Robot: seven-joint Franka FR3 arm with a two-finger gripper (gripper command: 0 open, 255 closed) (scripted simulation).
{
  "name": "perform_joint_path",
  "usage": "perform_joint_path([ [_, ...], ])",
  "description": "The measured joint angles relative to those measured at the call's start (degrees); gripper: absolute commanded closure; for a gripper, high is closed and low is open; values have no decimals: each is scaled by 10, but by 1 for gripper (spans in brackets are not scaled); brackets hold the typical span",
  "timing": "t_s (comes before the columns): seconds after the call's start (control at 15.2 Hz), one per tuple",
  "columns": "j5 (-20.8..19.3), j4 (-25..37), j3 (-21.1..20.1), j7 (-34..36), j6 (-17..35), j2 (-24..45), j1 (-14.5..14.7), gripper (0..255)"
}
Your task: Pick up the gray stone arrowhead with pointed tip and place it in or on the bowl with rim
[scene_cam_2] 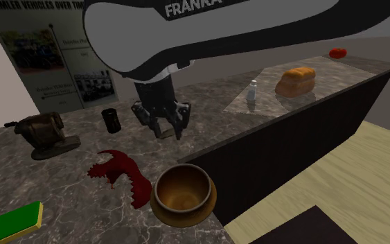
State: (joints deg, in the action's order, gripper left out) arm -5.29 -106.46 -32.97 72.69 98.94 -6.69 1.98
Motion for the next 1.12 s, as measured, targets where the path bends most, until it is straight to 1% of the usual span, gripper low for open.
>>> perform_joint_path([
  [0.33,57,-84,1,2,-7,-106,24,255],
  [0.53,78,-111,-1,9,-13,-142,38,255],
  [1.12,86,-184,-8,16,51,-150,44,255],
])
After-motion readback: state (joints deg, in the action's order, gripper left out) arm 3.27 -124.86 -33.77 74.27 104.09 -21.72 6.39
